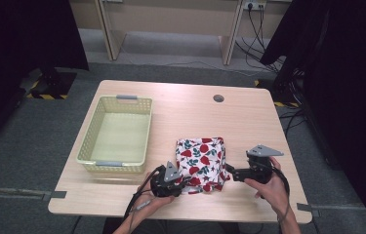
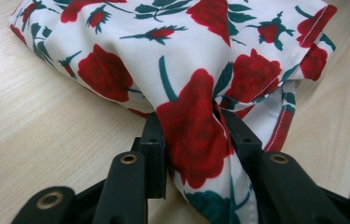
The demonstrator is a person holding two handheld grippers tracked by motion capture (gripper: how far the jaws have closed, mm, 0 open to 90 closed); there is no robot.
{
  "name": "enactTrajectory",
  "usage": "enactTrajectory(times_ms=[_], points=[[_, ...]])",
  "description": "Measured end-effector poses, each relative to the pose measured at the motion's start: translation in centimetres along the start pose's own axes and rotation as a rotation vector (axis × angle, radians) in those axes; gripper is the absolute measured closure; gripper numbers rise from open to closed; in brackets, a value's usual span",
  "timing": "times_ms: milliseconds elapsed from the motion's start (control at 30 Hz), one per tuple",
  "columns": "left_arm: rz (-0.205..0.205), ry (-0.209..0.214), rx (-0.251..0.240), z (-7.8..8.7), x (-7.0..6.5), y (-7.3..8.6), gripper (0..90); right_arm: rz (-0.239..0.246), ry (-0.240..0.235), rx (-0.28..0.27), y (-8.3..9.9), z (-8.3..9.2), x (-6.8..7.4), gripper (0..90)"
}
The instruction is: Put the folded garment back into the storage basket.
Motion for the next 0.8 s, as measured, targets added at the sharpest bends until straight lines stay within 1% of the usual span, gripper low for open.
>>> enactTrajectory(times_ms=[133, 367, 500, 600, 733, 767, 800], points=[[-0.003, 0.004, 0.002, 0.3, -0.1, 0.3, 65.4, 0.006, -0.009, 0.001, -1.1, -1.9, 0.2, 2.0], [-0.005, 0.007, -0.006, 0.5, -0.2, 0.5, 65.4, -0.010, -0.015, 0.018, -2.5, -4.7, 0.3, 2.0], [-0.005, 0.008, -0.006, 0.5, -0.2, 0.5, 65.4, -0.014, -0.018, 0.034, -2.9, -6.0, 0.3, 2.0], [-0.009, 0.005, -0.010, 0.5, -0.2, 0.6, 64.7, -0.019, -0.018, 0.053, -2.9, -6.9, 0.1, 2.0], [-0.011, 0.011, -0.015, 0.5, -0.1, 0.6, 63.9, -0.016, -0.009, 0.090, -2.5, -7.9, -0.2, 7.5], [-0.011, 0.010, -0.015, 0.5, -0.2, 0.6, 63.9, -0.015, -0.011, 0.102, -2.4, -8.1, -0.2, 10.6], [-0.010, 0.011, -0.015, 0.5, -0.2, 0.6, 63.9, -0.004, -0.018, 0.112, -2.2, -8.4, -0.2, 16.1]])
Point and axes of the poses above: each handheld gripper's, and its own axes: z roughly backward along the jaws, y roughly out of its underside, x roughly to its left, the point moved 7 cm from there along -z, roughly forward along the jaws, and after that the axes turned 3 degrees about z, right-handed, at the moved point
